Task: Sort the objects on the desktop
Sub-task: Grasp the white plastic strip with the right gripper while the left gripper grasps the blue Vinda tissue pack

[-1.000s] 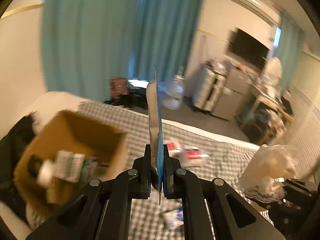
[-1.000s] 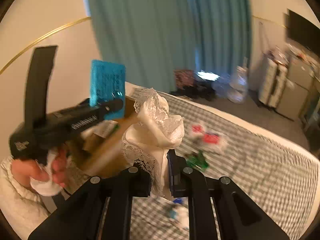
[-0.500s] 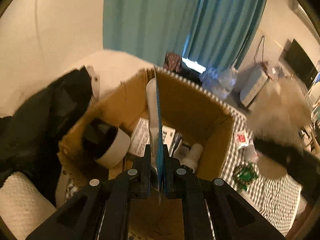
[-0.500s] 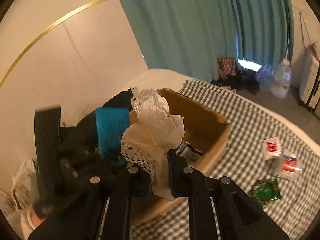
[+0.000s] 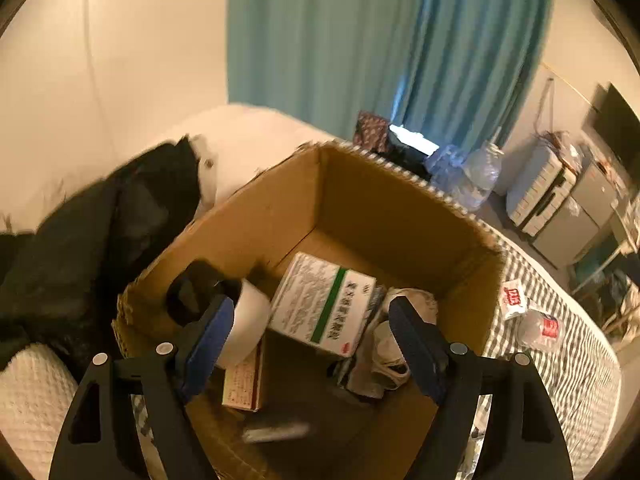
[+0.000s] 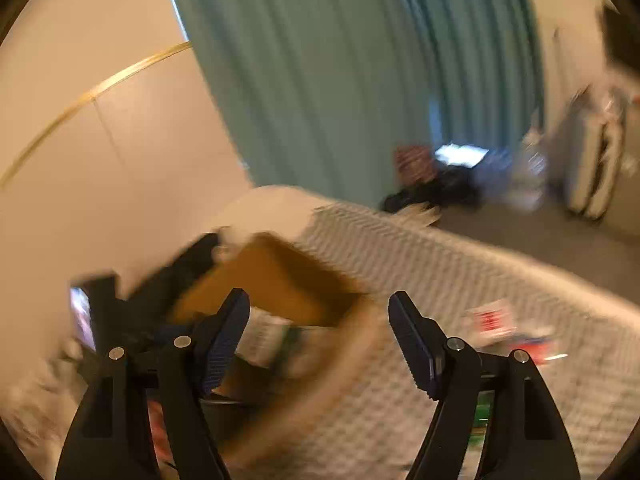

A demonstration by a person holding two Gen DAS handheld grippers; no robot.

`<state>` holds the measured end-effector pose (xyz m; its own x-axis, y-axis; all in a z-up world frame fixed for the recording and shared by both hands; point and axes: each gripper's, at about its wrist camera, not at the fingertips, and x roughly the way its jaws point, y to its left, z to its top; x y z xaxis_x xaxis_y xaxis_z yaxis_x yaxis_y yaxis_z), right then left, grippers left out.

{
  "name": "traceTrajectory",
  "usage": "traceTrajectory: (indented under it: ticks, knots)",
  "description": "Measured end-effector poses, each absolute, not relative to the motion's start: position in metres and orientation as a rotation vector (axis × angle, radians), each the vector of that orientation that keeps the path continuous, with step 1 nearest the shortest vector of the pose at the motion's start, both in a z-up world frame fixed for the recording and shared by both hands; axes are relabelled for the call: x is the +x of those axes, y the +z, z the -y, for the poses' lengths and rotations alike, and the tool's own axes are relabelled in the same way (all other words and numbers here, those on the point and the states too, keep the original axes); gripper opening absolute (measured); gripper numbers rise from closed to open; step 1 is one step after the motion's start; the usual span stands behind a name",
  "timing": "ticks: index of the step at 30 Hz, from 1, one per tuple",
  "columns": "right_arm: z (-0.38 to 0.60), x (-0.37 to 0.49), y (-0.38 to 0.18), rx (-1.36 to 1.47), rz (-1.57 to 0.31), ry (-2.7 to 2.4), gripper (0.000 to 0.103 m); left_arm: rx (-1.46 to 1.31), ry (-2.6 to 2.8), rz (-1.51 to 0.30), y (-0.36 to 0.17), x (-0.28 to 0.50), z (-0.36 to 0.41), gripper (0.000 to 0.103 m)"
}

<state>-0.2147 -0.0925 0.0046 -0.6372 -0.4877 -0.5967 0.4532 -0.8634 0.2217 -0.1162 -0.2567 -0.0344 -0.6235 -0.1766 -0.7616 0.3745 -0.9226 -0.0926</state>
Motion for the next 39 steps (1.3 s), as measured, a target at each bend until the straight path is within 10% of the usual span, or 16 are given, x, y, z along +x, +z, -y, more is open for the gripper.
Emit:
traceTrajectory:
  ticks: [8, 14, 29, 39]
  knots:
    - [-0.035, -0.149, 0.002, 0.887, -0.253, -2.674, 0.077, 1.029, -2.754, -0.099, -0.001, -0.103, 0.182, 0.101]
    - [-0.105, -0.129, -0.045, 1.047, -0.094, -2.681, 0.077, 1.136, -2.861, 0.056, -0.001, -0.091, 0.118, 0.103]
    - [-0.073, -0.16, -0.129, 1.299, -0.313, -2.395, 0.079, 1.59, -2.653, -0.076, -0.091, -0.135, 0.058, 0.103]
    - [-0.035, -0.176, -0.216, 1.498, -0.48, -2.145, 0.04, 1.71, -2.632, -0.028, -0.117, -0.145, 0.041, 0.103]
